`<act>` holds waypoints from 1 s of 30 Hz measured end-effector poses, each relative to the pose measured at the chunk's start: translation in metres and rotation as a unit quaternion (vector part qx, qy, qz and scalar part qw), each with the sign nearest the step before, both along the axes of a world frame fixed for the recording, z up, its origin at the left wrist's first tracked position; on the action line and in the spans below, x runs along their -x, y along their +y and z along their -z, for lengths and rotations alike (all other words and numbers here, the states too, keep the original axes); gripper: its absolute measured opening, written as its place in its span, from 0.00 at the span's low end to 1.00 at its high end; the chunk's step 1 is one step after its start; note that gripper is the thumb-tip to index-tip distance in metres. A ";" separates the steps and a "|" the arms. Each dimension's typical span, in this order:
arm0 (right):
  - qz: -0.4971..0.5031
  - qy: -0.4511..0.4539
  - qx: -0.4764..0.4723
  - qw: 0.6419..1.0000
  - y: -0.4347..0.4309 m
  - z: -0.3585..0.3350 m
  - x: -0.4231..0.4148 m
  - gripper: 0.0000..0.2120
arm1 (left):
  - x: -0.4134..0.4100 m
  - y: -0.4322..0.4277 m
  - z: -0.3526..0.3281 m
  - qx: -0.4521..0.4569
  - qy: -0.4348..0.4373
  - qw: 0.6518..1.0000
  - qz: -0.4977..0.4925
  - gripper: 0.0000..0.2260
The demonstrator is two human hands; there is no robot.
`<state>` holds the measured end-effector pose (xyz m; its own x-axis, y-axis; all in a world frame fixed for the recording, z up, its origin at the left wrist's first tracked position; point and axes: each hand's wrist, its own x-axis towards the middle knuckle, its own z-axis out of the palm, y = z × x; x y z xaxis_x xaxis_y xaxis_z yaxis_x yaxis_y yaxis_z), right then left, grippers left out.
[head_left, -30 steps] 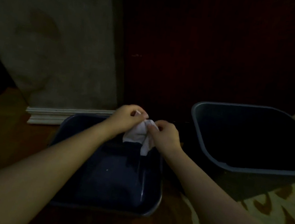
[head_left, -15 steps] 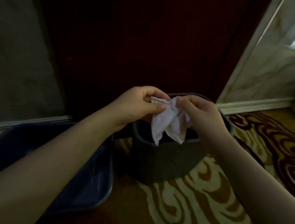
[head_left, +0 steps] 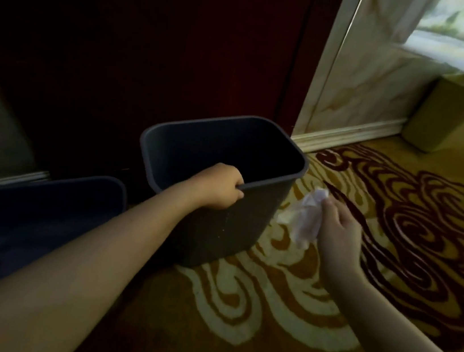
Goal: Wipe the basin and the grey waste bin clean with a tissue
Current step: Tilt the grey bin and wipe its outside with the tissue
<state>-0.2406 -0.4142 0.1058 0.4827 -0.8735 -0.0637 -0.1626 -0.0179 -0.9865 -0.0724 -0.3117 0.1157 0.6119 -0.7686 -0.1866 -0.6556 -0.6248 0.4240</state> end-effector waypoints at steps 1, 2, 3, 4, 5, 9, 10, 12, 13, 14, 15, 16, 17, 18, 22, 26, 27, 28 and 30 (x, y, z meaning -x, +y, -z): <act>-0.017 0.009 -0.029 0.999 0.004 0.004 0.000 0.12 | 0.000 -0.001 0.000 0.006 -0.011 1.000 -0.006 0.09; -0.031 0.012 -0.052 0.998 0.009 0.006 -0.002 0.13 | -0.001 -0.002 -0.001 0.015 -0.017 1.000 -0.014 0.10; -0.042 0.008 -0.068 0.997 0.014 0.007 -0.005 0.14 | -0.001 -0.002 -0.002 0.028 -0.021 0.999 -0.026 0.10; -0.054 0.003 -0.068 0.996 0.018 0.009 -0.008 0.17 | -0.001 -0.002 -0.005 0.046 -0.018 0.998 -0.040 0.10; -0.069 0.004 -0.050 0.996 0.021 0.009 -0.012 0.18 | -0.002 -0.002 -0.008 0.070 -0.010 0.996 -0.055 0.09; -0.123 0.031 0.133 0.983 0.032 0.002 -0.027 0.21 | -0.008 0.004 -0.024 0.189 0.065 0.972 -0.123 0.06; -0.132 0.031 0.196 0.971 0.036 -0.001 -0.032 0.22 | -0.009 0.006 -0.026 0.224 0.113 0.957 -0.143 0.06; -0.150 0.037 0.295 0.943 0.045 -0.006 -0.045 0.23 | -0.010 0.009 -0.029 0.296 0.232 0.910 -0.176 0.07; -0.159 0.036 0.330 0.930 0.049 -0.006 -0.053 0.22 | -0.009 0.010 -0.029 0.329 0.288 0.881 -0.182 0.07; -0.165 0.034 0.367 0.915 0.053 -0.006 -0.061 0.23 | -0.007 0.010 -0.028 0.358 0.340 0.850 -0.185 0.07; -0.167 0.038 0.407 0.897 0.056 -0.004 -0.068 0.23 | -0.005 0.009 -0.026 0.381 0.389 0.817 -0.189 0.07; -0.164 0.052 0.441 0.881 0.058 -0.001 -0.074 0.24 | -0.002 0.008 -0.024 0.391 0.431 0.789 -0.198 0.08; -0.158 0.071 0.460 0.871 0.058 0.002 -0.078 0.24 | 0.000 0.008 -0.021 0.391 0.463 0.766 -0.212 0.09; -0.157 0.095 0.463 0.867 0.057 0.007 -0.081 0.24 | 0.001 0.009 -0.017 0.385 0.491 0.748 -0.227 0.10; -0.227 0.153 0.431 0.860 0.052 0.033 -0.087 0.24 | -0.004 0.014 0.009 0.378 0.564 0.691 -0.248 0.10; -0.277 0.206 0.415 0.842 0.042 0.062 -0.077 0.24 | -0.006 0.021 0.038 0.355 0.555 0.700 -0.277 0.09; -0.279 0.222 0.401 0.843 0.037 0.069 -0.073 0.24 | -0.007 0.023 0.043 0.342 0.556 0.699 -0.291 0.08; -0.277 0.242 0.388 0.845 0.031 0.076 -0.067 0.25 | -0.010 0.026 0.047 0.328 0.558 0.698 -0.306 0.08; -0.266 0.281 0.360 0.849 0.015 0.089 -0.053 0.25 | -0.017 0.033 0.054 0.305 0.562 0.697 -0.326 0.07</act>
